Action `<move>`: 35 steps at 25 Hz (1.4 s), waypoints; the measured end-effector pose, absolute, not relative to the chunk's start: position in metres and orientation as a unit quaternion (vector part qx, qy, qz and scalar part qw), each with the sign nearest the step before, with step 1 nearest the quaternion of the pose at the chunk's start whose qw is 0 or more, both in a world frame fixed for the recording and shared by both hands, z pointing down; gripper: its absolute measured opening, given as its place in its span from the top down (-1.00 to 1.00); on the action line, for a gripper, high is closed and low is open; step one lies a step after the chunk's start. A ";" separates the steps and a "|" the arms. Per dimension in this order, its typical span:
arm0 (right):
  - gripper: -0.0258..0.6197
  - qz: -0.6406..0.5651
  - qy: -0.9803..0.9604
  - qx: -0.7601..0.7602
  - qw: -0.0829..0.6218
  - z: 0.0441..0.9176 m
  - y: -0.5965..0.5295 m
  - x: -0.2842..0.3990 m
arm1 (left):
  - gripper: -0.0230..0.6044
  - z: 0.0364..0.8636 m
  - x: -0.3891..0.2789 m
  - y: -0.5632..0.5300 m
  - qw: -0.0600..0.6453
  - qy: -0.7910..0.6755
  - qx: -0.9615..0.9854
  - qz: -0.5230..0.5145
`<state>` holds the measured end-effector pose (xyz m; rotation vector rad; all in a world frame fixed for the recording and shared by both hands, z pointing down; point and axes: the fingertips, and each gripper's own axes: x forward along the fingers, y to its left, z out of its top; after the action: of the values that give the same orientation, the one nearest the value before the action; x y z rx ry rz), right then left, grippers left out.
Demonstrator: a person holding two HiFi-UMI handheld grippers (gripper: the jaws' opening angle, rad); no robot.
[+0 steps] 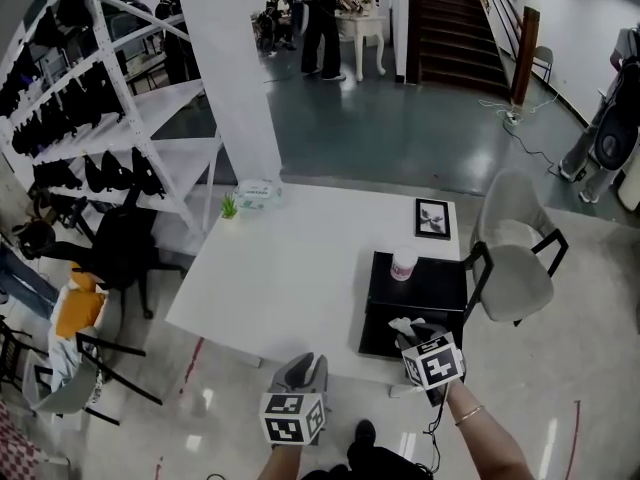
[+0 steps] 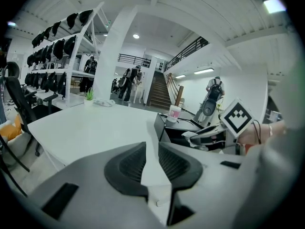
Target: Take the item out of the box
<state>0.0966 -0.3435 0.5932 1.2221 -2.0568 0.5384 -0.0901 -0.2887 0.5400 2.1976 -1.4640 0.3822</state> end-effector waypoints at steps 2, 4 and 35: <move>0.58 0.202 -0.794 0.475 0.322 0.584 -0.341 0.096 | 0.68 0.539 -0.086 -0.289 0.233 -0.529 0.804 0.139; 0.58 0.200 -0.797 0.482 0.305 0.575 -0.338 0.097 | 0.68 0.538 -0.082 -0.288 0.232 -0.524 0.808 0.139; 0.59 0.238 -0.783 0.558 0.141 0.510 -0.251 0.130 | 0.68 0.532 -0.038 -0.277 0.214 -0.471 0.843 0.145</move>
<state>0.1297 -0.2505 0.5100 1.6108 -2.2606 0.6876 -0.0375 -0.2765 0.5322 2.3406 -1.3073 0.4012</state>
